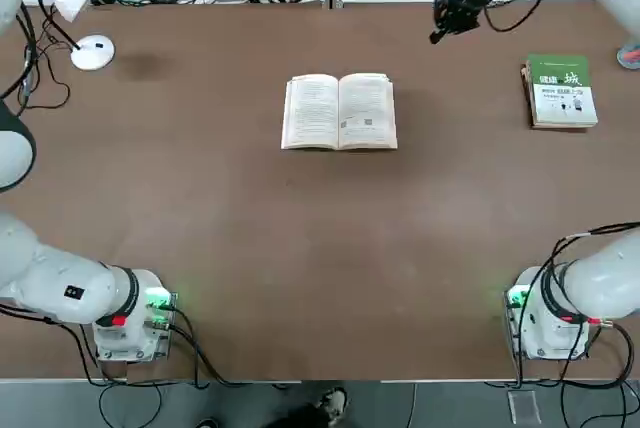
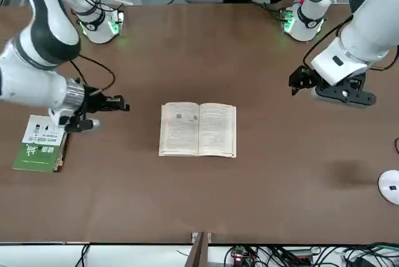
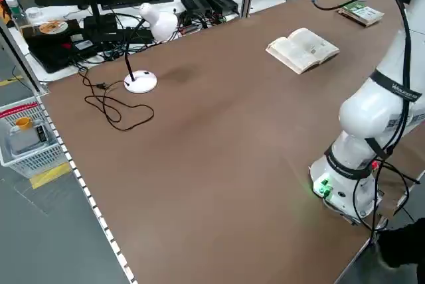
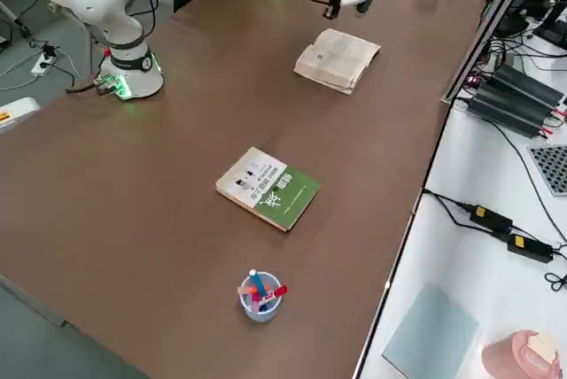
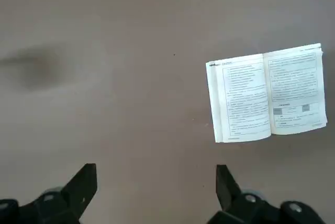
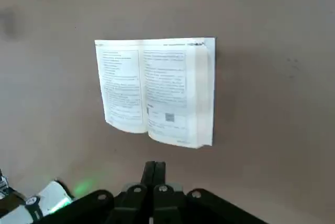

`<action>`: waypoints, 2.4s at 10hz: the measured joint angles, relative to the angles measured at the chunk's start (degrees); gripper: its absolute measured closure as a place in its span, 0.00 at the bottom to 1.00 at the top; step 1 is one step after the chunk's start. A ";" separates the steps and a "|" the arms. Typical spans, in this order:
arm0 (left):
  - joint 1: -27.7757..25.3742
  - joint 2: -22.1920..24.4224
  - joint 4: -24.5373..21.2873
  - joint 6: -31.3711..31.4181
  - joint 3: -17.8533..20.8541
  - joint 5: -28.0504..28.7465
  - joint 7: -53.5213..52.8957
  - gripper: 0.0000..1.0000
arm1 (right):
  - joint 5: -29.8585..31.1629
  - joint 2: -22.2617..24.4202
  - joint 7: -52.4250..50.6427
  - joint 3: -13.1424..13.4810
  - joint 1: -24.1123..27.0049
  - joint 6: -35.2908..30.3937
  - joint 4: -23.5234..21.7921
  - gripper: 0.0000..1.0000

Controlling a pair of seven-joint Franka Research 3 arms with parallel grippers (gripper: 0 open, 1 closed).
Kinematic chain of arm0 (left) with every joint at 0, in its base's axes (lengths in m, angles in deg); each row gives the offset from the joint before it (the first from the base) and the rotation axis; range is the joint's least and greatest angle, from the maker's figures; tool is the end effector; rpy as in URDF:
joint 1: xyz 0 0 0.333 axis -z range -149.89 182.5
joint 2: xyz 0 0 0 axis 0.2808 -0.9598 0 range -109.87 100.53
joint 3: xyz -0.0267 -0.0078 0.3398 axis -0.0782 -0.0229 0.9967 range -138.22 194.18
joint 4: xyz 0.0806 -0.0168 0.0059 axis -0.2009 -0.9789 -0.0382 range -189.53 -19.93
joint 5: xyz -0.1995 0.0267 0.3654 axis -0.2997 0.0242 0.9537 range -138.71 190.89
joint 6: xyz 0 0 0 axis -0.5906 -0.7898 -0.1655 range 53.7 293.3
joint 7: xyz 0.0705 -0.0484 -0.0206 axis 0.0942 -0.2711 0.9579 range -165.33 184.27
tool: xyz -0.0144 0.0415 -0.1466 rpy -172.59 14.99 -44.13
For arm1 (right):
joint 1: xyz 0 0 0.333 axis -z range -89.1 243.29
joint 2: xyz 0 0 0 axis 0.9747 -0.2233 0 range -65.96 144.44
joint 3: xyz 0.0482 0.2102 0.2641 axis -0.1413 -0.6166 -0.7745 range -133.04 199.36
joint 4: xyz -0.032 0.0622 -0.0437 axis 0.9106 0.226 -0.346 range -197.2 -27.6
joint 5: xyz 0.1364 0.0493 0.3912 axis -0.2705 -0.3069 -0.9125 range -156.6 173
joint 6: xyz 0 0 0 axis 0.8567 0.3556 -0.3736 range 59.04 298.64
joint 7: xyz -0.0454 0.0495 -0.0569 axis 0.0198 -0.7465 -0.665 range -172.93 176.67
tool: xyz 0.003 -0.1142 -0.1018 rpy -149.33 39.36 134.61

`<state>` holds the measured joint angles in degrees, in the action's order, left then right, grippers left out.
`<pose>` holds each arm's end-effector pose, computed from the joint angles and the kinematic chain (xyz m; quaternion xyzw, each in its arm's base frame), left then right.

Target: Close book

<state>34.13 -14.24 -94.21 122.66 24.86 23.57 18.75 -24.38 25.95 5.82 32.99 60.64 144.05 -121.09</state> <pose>0.6012 -0.2340 0.5873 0.9941 -0.1002 0.0236 0.0339 0.6082 0.2451 0.4172 -0.9650 -0.0021 0.0736 0.2516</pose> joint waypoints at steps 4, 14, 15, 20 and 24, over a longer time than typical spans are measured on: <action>0.06 0.02 0.03 0.01 -0.07 0.00 0.00 0.00 | -0.15 -1.94 0.14 -0.03 -3.08 7.16 -3.10 0.99; 0.13 -0.26 -0.05 0.01 -0.15 0.29 0.00 0.00 | -10.62 -8.82 -1.18 -0.07 -8.15 21.05 -7.31 0.99; 0.13 -0.33 -0.05 0.01 -0.15 0.29 0.00 0.00 | -10.94 -9.20 -1.65 -0.07 -8.37 21.88 -7.73 0.99; 0.75 -0.48 -0.05 0.02 -0.22 0.29 -0.01 0.00 | -11.08 -12.58 -3.77 -0.06 -8.99 26.92 -8.51 0.99; 0.86 -1.02 -0.06 0.32 -0.22 0.30 -0.01 0.00 | -11.10 -14.96 -5.51 0.01 -9.02 29.77 -8.54 0.99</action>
<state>34.99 -15.26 -94.28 122.98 24.64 23.86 18.74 -35.48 11.00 0.31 33.00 51.62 173.83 -129.63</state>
